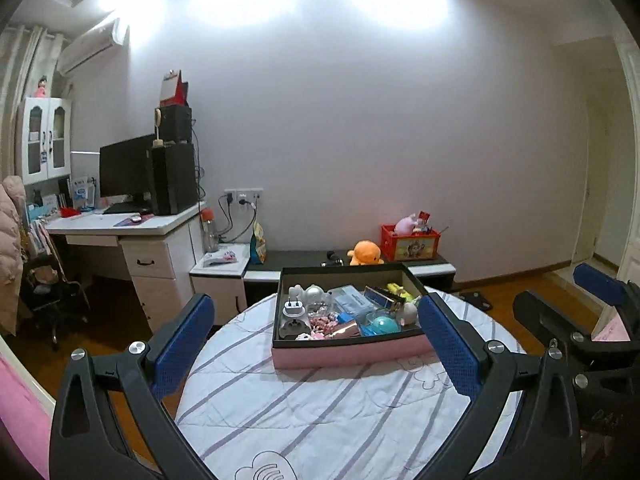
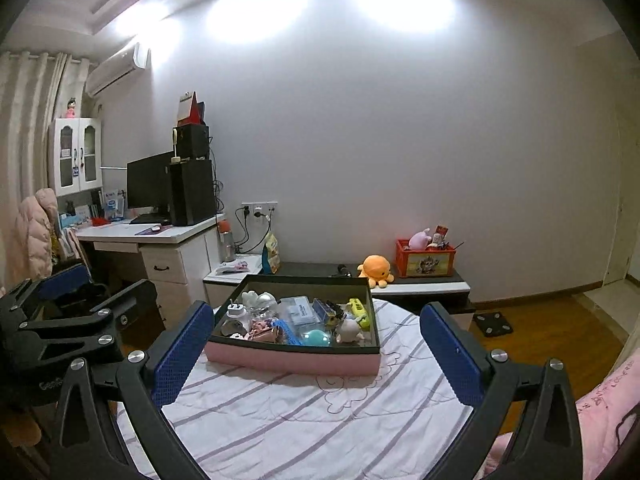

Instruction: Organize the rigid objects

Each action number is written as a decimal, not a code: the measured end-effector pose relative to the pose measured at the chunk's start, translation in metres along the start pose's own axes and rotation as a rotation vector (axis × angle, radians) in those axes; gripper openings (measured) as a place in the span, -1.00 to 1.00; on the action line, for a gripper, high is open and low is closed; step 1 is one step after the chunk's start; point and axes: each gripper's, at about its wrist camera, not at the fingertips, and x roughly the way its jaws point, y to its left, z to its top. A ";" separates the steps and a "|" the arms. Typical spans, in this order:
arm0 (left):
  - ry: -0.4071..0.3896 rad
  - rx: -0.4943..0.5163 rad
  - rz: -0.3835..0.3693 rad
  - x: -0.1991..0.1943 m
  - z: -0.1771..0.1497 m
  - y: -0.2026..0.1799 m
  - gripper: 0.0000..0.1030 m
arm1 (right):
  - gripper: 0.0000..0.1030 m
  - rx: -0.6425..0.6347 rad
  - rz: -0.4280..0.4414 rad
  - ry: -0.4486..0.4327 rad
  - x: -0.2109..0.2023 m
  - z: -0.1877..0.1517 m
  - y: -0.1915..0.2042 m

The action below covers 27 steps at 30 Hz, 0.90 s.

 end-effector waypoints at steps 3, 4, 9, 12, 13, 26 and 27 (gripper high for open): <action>-0.022 0.003 0.007 -0.013 -0.002 0.000 1.00 | 1.00 -0.023 -0.029 -0.021 -0.014 -0.001 0.004; -0.027 0.001 0.009 -0.017 -0.002 0.000 1.00 | 1.00 -0.028 -0.037 -0.028 -0.019 0.000 0.004; -0.080 -0.008 0.026 -0.039 -0.001 0.001 1.00 | 1.00 -0.040 -0.033 -0.053 -0.036 0.003 0.008; -0.110 0.008 0.043 -0.051 0.001 0.001 1.00 | 1.00 -0.045 -0.035 -0.081 -0.047 0.002 0.011; -0.118 0.014 0.047 -0.055 0.001 0.001 1.00 | 1.00 -0.053 -0.039 -0.087 -0.051 0.002 0.012; -0.224 0.044 0.098 -0.096 0.004 -0.008 1.00 | 1.00 -0.066 -0.063 -0.139 -0.082 0.001 0.016; -0.228 0.046 0.098 -0.097 0.004 -0.008 1.00 | 1.00 -0.067 -0.066 -0.143 -0.084 0.001 0.016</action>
